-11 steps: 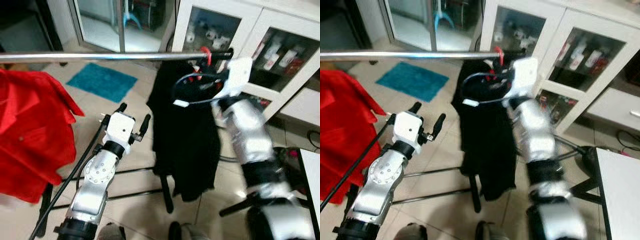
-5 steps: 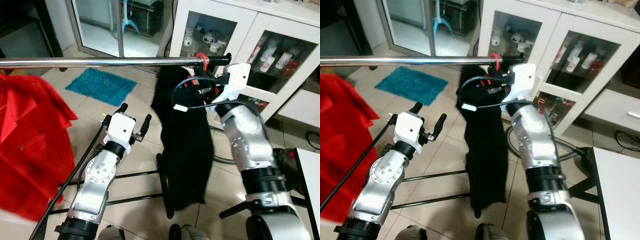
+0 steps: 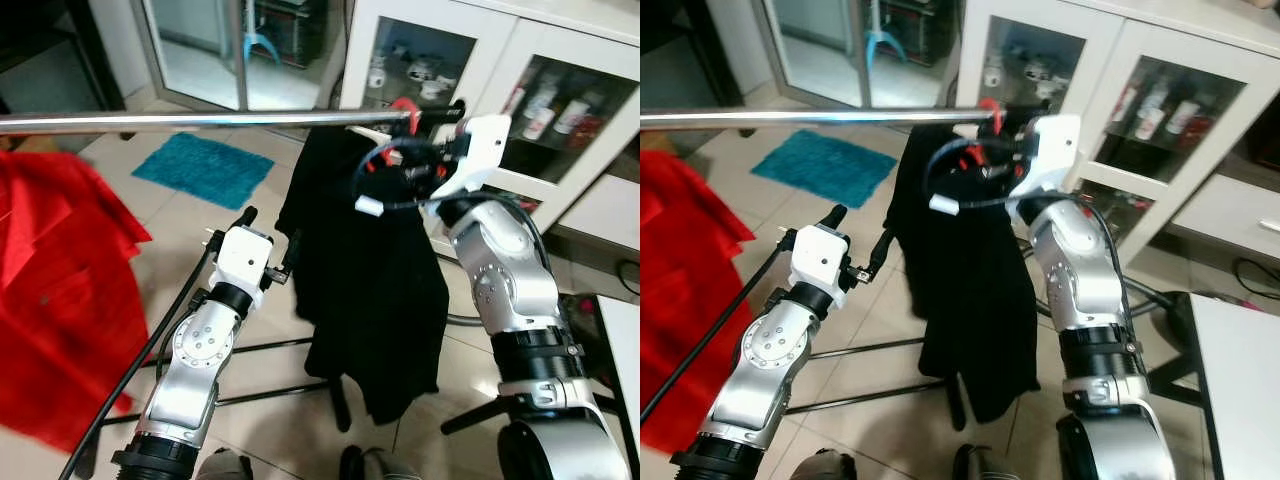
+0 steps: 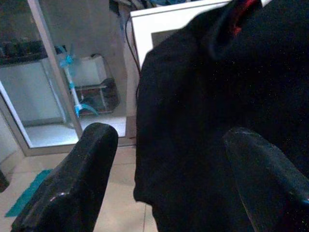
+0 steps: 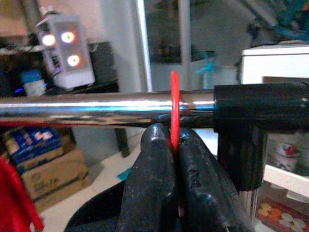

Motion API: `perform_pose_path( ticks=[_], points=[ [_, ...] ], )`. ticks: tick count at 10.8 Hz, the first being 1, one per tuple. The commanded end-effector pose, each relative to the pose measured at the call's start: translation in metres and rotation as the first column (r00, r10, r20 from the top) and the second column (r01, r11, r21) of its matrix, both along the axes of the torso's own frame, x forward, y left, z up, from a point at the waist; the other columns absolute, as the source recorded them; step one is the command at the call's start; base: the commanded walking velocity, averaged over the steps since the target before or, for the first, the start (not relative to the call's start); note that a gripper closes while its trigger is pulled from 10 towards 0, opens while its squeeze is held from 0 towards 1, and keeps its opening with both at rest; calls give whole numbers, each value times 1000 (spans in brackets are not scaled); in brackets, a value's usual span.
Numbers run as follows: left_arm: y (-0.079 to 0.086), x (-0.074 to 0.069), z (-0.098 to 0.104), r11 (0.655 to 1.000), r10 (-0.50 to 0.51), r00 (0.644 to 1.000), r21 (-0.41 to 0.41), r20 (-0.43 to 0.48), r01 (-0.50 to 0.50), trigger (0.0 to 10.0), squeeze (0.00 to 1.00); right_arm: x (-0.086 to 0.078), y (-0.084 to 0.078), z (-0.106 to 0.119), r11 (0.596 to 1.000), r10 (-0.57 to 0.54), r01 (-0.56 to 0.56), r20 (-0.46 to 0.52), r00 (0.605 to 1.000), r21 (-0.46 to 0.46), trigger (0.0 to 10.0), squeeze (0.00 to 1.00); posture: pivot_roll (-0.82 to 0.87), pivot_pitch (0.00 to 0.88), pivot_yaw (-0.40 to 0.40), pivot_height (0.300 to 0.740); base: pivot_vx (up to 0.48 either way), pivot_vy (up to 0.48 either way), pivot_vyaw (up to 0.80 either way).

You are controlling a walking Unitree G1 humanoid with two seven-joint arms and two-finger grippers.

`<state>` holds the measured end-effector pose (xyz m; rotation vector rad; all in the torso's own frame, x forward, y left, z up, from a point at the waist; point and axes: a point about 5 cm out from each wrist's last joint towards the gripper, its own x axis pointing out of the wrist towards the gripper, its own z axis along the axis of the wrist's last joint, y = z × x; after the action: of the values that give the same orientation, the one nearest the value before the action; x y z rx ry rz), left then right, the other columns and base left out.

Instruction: Hang hanger

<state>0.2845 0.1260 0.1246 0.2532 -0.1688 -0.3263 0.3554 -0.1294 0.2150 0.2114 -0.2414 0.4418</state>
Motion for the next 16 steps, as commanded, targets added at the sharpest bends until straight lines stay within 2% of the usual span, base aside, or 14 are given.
perform_pose_path(
  ticks=[1, 3, 5, 6, 7, 8, 10, 11, 12, 14, 16],
  points=[
    [-4, 1, -1, 1000, -25, 1000, 11, -8, 25, 10000, 0, -3, -18, 58, 991, -97, 74, 231, 968, 108, 10000, 0, -29, 74, -46, 740, 0, 0, 0],
    [-3, 1, -2, 1000, -25, 1000, 15, -11, 25, 10000, 0, -1, -30, 73, 978, -160, 119, 255, 954, 171, 10000, 0, -29, 76, -44, 740, 0, 0, 0],
    [-3, 0, -3, 1000, -25, 1000, 17, -16, 25, 10000, 0, 1, -40, 68, 976, -176, 141, 221, 959, 167, 10000, 0, -31, 77, -45, 740, 0, 0, 0],
    [-4, 0, -4, 999, -28, 999, 18, -20, 28, 10000, 0, 2, -33, 54, 990, -119, 104, 174, 978, 91, 10000, 0, -32, 77, -45, 740, 0, 0, 0],
    [-4, 0, -5, 999, -32, 999, 18, -25, 32, 10000, 0, 0, -21, 22, 999, -35, 36, 74, 997, -14, 10000, 0, -34, 77, -45, 740, 0, 0, 0],
    [-4, 0, -6, 999, -34, 999, 19, -28, 34, 10000, 0, -4, -14, 5, 999, 0, 1, 23, 1000, -36, 10000, 0, -35, 77, -44, 740, 0, 0, 0],
    [-5, -1, -7, 999, -39, 999, 20, -34, 40, 10000, 0, -11, -2, -11, 997, 56, -57, -27, 998, -56, 10000, 0, -35, 76, -44, 740, 0, 0, 0],
    [-5, -1, -7, 999, -41, 999, 21, -35, 42, 10000, 0, -15, 4, -18, 996, 74, -76, -48, 996, -53, 10000, 922, -35, 74, -43, 740, 0, 0, 0],
    [-4, -1, -7, 999, -42, 998, 22, -36, 43, 10000, 0, -18, 6, -24, 996, 83, -86, -66, 994, -38, 10000, 1000, -34, 72, -46, 740, 0, 0, 0],
    [-5, -1, -8, 999, -44, 998, 22, -38, 45, 10000, 0, -25, 6, -38, 996, 79, -83, -105, 991, -31, 10000, 1000, -36, 71, -50, 740, 0, 0, 0],
    [-6, -1, -8, 999, -46, 998, 20, -40, 47, 10000, 0, -27, 3, -38, 996, 72, -76, -94, 993, -45, 10000, 1000, -38, 72, -51, 740, 0, 0, 0]
  ],
)
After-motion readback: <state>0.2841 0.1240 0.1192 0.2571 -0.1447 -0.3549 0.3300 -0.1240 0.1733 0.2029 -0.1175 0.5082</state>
